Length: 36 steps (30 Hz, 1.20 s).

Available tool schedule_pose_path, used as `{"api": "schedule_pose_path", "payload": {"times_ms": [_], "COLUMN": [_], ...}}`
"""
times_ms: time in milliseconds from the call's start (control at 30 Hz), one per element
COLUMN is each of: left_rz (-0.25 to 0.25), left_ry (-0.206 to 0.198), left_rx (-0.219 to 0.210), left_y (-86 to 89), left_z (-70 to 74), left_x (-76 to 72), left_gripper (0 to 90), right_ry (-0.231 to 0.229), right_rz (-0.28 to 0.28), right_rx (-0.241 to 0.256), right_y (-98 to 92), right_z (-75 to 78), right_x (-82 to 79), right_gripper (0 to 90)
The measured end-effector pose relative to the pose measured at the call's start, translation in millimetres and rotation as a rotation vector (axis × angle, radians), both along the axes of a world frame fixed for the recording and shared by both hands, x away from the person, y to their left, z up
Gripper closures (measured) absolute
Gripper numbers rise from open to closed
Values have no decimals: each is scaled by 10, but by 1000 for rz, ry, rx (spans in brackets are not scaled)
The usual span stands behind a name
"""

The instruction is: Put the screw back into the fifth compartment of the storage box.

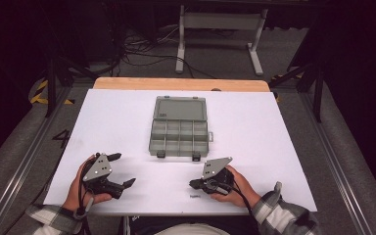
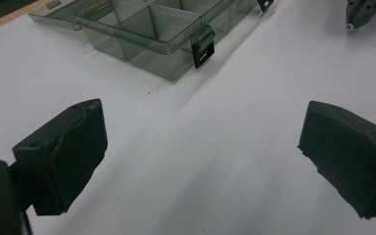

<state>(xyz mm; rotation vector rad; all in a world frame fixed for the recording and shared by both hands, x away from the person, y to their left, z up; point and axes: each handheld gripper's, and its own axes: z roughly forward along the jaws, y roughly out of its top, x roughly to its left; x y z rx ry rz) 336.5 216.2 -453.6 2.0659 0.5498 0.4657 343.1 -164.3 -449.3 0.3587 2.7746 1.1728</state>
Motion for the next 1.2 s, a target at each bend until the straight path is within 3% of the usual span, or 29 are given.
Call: {"api": "schedule_pose_path", "payload": {"times_ms": [267, 433, 633, 1000, 1200], "left_rz": [3, -2, -4, -12, -5], "left_ry": [-8, -13, -14, -24, -25], "left_rx": [-15, -18, -31, -34, -35], "left_y": [6, 14, 15, 18, 24], "left_z": [12, 15, 20, 27, 28], "left_x": [-9, -10, -17, -24, -27], "left_gripper": [46, 45, 45, 42, 41], "right_ry": [-40, -85, -98, -113, -111], "right_rz": [-18, -27, -49, -35, -31], "right_rx": [59, 96, 123, 121, 81], "right_y": [18, 70, 173, 579, 819], "right_z": [175, 339, 461, 625, 607], "right_x": [73, 181, 337, 611, 772], "right_gripper": [882, 882, 882, 882, 882]}}
